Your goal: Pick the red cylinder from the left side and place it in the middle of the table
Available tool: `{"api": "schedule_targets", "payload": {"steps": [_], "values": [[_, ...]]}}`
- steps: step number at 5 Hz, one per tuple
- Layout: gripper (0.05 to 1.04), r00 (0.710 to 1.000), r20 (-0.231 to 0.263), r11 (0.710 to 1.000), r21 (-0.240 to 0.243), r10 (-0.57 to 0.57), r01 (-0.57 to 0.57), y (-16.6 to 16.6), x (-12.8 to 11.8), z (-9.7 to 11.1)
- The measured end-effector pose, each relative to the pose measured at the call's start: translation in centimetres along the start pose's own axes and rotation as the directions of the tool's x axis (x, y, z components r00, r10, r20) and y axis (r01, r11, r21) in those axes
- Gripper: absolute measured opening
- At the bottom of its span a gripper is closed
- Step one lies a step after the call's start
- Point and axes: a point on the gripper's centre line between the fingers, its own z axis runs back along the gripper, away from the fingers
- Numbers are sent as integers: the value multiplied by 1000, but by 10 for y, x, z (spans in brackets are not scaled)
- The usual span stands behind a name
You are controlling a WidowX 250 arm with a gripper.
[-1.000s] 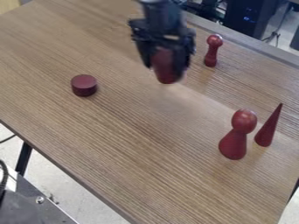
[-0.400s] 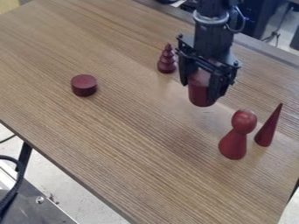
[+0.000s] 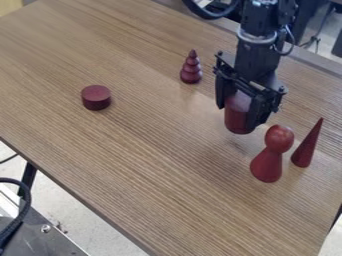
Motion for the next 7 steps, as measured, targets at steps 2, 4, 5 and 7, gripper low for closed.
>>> {"api": "schedule_targets", "payload": {"steps": [2,4,5,7], "values": [[815,997,0,996,43,76,-76,11,3,-22],[858,988,13,987,39,154,-154,19,4,-25],[1011,967,-16,965,68,255,-253,26,-9,-25],[1000,927,147,922,130,345,-364,33,-6,48]]}}
